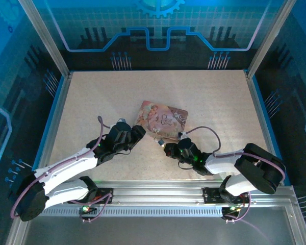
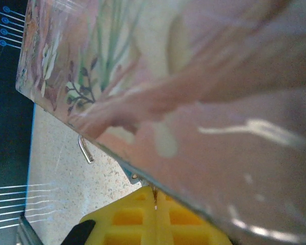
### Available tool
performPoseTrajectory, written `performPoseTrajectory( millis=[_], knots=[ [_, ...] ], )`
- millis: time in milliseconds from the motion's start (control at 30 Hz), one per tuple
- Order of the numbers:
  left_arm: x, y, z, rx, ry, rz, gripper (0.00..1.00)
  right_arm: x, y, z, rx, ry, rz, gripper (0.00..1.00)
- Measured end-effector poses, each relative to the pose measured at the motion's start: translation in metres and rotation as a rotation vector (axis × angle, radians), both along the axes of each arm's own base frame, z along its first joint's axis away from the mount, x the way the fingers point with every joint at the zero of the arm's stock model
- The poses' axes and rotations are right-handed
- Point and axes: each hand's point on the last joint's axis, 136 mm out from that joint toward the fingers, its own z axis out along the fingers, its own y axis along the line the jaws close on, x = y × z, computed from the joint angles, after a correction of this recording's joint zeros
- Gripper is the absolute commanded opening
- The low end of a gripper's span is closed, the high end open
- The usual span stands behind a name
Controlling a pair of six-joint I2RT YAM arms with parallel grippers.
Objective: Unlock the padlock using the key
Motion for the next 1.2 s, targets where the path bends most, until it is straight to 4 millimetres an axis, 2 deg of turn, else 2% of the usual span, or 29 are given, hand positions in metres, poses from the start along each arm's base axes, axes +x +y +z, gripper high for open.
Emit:
performPoseTrajectory(
  millis=[233, 367, 533, 633, 767, 933, 1033, 1167, 1200],
  knots=[
    [0.000, 0.000, 0.000, 0.000, 0.000, 0.000, 0.61, 0.000, 0.000, 0.000, 0.027, 0.024, -0.016, 0.01],
    [0.000, 0.000, 0.000, 0.000, 0.000, 0.000, 0.63, 0.000, -0.002, 0.002, 0.023, 0.022, -0.018, 0.16],
    [0.001, 0.003, -0.001, 0.018, -0.004, -0.004, 0.67, -0.002, -0.006, 0.005, -0.005, 0.007, -0.009, 0.27],
    [0.003, 0.010, -0.001, 0.046, -0.016, -0.006, 0.72, -0.003, -0.010, 0.007, -0.033, -0.006, -0.006, 0.32],
    [0.006, 0.023, 0.001, 0.119, -0.051, -0.032, 0.86, -0.004, -0.019, 0.010, -0.079, -0.034, 0.003, 0.38],
    [0.020, 0.042, 0.016, 0.229, -0.119, -0.078, 0.98, 0.001, -0.033, 0.026, -0.129, -0.107, 0.021, 0.58],
    [0.032, 0.055, 0.026, 0.262, -0.153, -0.078, 0.99, 0.005, -0.042, 0.037, -0.135, -0.142, 0.028, 0.73],
    [0.050, 0.073, 0.017, 0.286, -0.141, -0.090, 0.99, 0.008, -0.049, 0.048, -0.129, -0.179, 0.048, 1.00],
    [0.055, 0.078, 0.008, 0.289, -0.117, -0.098, 0.99, 0.007, -0.049, 0.050, -0.121, -0.179, 0.049, 1.00]
  ],
)
